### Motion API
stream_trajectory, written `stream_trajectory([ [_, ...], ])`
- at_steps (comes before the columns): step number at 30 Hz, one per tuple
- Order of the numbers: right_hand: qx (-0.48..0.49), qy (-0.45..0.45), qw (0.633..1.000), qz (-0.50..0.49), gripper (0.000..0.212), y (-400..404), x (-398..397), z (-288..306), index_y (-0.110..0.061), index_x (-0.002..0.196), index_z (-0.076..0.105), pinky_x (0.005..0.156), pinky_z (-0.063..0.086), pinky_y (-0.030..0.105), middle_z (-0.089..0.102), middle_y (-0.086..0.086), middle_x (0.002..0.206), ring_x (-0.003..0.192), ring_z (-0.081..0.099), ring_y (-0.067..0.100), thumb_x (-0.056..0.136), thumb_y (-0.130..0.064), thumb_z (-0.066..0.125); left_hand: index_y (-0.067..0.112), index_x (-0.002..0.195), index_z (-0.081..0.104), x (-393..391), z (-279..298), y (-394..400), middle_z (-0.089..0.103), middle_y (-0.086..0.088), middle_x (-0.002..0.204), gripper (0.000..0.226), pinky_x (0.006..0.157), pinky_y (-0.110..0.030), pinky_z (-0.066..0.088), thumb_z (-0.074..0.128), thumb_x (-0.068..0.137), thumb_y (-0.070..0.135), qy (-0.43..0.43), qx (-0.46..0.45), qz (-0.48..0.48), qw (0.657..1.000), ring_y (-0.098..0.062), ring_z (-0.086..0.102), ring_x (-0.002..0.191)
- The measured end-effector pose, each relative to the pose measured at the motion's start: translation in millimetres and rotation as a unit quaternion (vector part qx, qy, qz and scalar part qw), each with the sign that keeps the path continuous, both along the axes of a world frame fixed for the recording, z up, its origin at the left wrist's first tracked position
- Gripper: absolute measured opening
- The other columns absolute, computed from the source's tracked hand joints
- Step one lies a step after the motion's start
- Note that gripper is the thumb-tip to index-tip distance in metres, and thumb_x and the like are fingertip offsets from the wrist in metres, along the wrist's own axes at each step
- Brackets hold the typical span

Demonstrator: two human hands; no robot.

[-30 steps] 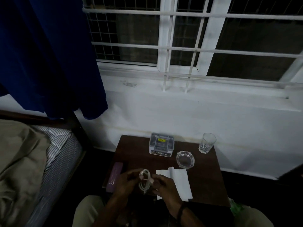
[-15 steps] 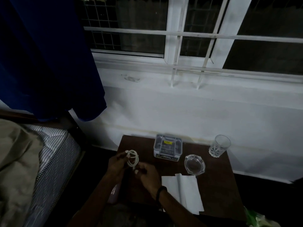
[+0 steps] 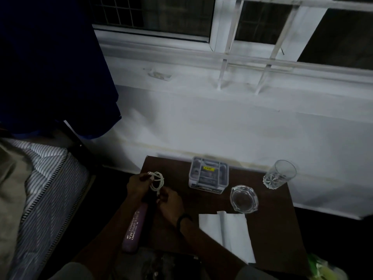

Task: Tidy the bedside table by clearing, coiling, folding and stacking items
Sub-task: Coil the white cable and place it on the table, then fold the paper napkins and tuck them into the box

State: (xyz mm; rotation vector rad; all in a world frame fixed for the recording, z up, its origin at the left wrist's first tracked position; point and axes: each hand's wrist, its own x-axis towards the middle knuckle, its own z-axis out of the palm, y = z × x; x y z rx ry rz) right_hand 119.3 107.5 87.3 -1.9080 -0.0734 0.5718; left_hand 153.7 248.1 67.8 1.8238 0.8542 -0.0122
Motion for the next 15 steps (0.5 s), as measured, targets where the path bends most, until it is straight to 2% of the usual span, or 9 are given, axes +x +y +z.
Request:
stream_trajectory([
  [2, -0.007, 0.008, 1.000, 0.010, 0.042, 4, 4, -3, -0.012, 0.126, 0.060, 0.095, 0.044, 0.018, 0.065, 0.006, 0.125, 0.117, 0.059, 0.019, 0.085, 0.000, 0.057, 0.008, 0.108, 0.073, 0, -4, 3, 0.073, -0.018, 0.106, 0.030, 0.094, -0.043, 0.054, 0.075, 0.081, 0.020, 0.011, 0.027, -0.008, 1.000, -0.031, 0.069, 0.100],
  [4, -0.018, 0.014, 1.000, 0.015, 0.041, 8, 6, -7, -0.010, 0.124, 0.061, 0.095, 0.048, 0.025, 0.067, 0.010, 0.121, 0.115, 0.061, 0.024, 0.084, 0.000, 0.056, 0.008, 0.109, 0.073, -2, -7, 3, 0.073, -0.018, 0.107, 0.031, 0.095, -0.042, 0.054, 0.075, 0.080, 0.019, 0.015, 0.015, -0.001, 1.000, -0.031, 0.068, 0.102],
  [8, -0.037, 0.037, 0.998, 0.039, 0.051, 18, 8, -30, -0.019, 0.131, 0.052, 0.099, 0.047, 0.057, 0.062, 0.015, 0.125, 0.113, 0.058, 0.043, 0.081, -0.007, 0.050, 0.008, 0.110, 0.073, -4, -8, 2, 0.073, -0.017, 0.109, 0.030, 0.095, -0.042, 0.053, 0.074, 0.081, 0.018, 0.015, 0.029, -0.004, 0.999, -0.031, 0.068, 0.104],
  [9, -0.040, 0.048, 0.997, 0.048, 0.054, 19, 8, -41, -0.022, 0.133, 0.049, 0.100, 0.046, 0.060, 0.060, 0.014, 0.129, 0.115, 0.056, 0.044, 0.080, -0.010, 0.049, 0.008, 0.110, 0.073, -4, -9, 2, 0.073, -0.017, 0.108, 0.030, 0.095, -0.041, 0.053, 0.074, 0.082, 0.018, 0.016, 0.037, -0.008, 0.999, -0.031, 0.068, 0.103],
  [12, -0.029, 0.083, 0.995, 0.048, 0.056, 16, 5, -43, -0.028, 0.138, 0.041, 0.091, 0.053, 0.055, 0.052, 0.011, 0.137, 0.121, 0.053, 0.041, 0.085, -0.012, 0.049, 0.009, 0.108, 0.074, -5, -7, 1, 0.073, -0.016, 0.108, 0.029, 0.095, -0.040, 0.053, 0.075, 0.081, 0.018, 0.026, 0.057, -0.022, 0.998, -0.030, 0.068, 0.103],
  [15, -0.006, 0.094, 0.995, 0.031, 0.049, 0, -9, -11, -0.022, 0.137, 0.042, 0.079, 0.059, 0.041, 0.058, 0.009, 0.123, 0.108, 0.060, 0.032, 0.091, -0.008, 0.051, 0.010, 0.105, 0.075, -4, -3, 2, 0.074, -0.015, 0.105, 0.028, 0.090, -0.041, 0.056, 0.076, 0.079, 0.019, 0.037, 0.049, -0.019, 0.998, -0.030, 0.070, 0.096],
])
